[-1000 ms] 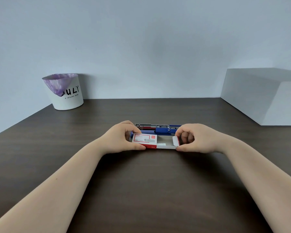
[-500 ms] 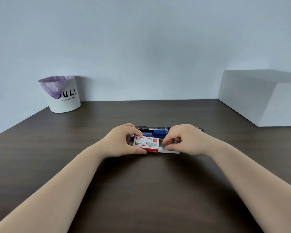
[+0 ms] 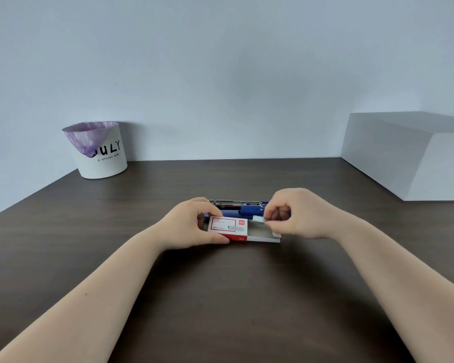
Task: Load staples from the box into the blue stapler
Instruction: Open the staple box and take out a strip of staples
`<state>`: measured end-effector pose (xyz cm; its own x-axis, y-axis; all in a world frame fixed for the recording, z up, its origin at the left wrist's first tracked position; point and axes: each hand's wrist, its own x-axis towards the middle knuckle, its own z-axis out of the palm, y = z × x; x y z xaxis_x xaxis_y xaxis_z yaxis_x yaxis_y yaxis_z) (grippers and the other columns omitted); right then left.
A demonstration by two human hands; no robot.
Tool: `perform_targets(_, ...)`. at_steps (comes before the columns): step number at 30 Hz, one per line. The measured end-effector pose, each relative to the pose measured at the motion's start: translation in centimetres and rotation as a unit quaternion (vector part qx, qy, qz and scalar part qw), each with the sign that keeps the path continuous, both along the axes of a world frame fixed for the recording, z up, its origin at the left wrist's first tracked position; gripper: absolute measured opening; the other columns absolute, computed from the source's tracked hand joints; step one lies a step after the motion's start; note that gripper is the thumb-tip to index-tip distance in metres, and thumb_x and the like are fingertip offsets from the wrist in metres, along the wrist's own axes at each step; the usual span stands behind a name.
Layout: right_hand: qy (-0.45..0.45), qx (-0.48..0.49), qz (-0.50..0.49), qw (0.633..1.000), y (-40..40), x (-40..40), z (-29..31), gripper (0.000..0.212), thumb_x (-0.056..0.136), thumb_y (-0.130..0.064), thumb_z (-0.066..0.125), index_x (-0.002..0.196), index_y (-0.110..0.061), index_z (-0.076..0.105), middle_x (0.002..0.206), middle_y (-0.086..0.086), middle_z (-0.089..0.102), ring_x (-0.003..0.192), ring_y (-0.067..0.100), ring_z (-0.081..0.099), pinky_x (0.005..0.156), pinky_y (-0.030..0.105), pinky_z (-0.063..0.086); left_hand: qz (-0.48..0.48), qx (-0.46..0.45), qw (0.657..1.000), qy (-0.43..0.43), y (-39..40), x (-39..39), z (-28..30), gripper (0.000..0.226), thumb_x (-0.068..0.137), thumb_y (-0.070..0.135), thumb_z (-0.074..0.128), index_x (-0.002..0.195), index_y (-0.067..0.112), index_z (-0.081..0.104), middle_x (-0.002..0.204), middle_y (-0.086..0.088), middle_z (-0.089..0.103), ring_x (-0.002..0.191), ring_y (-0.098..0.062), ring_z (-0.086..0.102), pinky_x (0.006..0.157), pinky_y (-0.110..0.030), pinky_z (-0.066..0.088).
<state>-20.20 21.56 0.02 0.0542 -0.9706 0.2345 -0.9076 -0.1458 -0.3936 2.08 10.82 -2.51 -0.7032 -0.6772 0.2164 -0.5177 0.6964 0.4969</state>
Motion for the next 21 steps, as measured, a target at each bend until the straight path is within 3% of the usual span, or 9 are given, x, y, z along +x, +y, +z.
perform_targets(3,-0.085,0.028,-0.049,0.995,0.4,-1.2,0.3,0.006,0.078,-0.018,0.071,0.084,-0.015,0.07,0.068,-0.01,0.064,0.056,0.007,0.057,0.054,0.004,0.046,0.006,0.002,1.0,-0.002,0.1,0.0,0.1,0.042,0.062,0.043,0.082,0.098,0.027,0.068,0.099,-0.001,0.063,0.074,-0.012,0.055,0.071,-0.018,0.045)
perform_targets(5,-0.134,0.067,-0.058,0.987,0.5,-1.5,0.2,0.005,0.081,-0.013,0.067,0.085,-0.011,0.068,0.071,0.003,0.071,0.057,0.016,0.064,0.062,0.02,0.059,0.007,0.005,1.0,0.001,0.1,0.0,0.2,0.039,0.061,0.043,0.082,0.095,0.029,0.067,0.098,-0.004,0.063,0.076,-0.017,0.055,0.074,-0.028,0.048)
perform_targets(7,-0.172,0.083,-0.056,0.98,0.5,-1.6,0.1,0.003,0.083,-0.01,0.065,0.086,-0.009,0.065,0.077,0.012,0.075,0.064,0.022,0.071,0.071,0.036,0.062,0.007,0.011,1.0,0.007,0.2,0.0,0.2,0.037,0.06,0.043,0.083,0.091,0.033,0.066,0.097,-0.004,0.063,0.073,-0.012,0.052,0.074,-0.03,0.048)
perform_targets(12,-0.214,0.075,-0.04,0.973,0.6,-0.8,-0.1,0.004,0.084,-0.009,0.065,0.087,-0.007,0.064,0.082,0.011,0.078,0.076,0.025,0.075,0.085,0.04,0.059,0.006,0.03,1.0,0.002,0.3,-0.1,0.2,0.037,0.058,0.047,0.082,0.09,0.038,0.065,0.096,0.0,0.063,0.076,-0.01,0.054,0.078,-0.032,0.049)
perform_targets(16,-0.196,0.076,-0.033,0.977,0.5,-0.2,-0.1,0.007,0.082,-0.014,0.068,0.088,-0.011,0.065,0.084,0.005,0.079,0.078,0.019,0.075,0.09,0.039,0.056,0.013,0.036,0.999,0.0,0.4,-0.1,0.2,0.044,0.057,0.048,0.082,0.096,0.032,0.067,0.099,0.002,0.065,0.09,-0.015,0.061,0.085,-0.035,0.053)
perform_targets(21,-0.188,0.067,-0.031,0.979,0.4,0.2,-0.4,0.008,0.081,-0.022,0.071,0.086,-0.02,0.065,0.086,-0.001,0.079,0.083,0.017,0.073,0.093,0.039,0.054,0.008,0.043,0.999,0.002,0.6,-0.4,0.2,0.042,0.056,0.047,0.083,0.092,0.035,0.066,0.1,0.002,0.066,0.092,-0.015,0.062,0.087,-0.035,0.053)
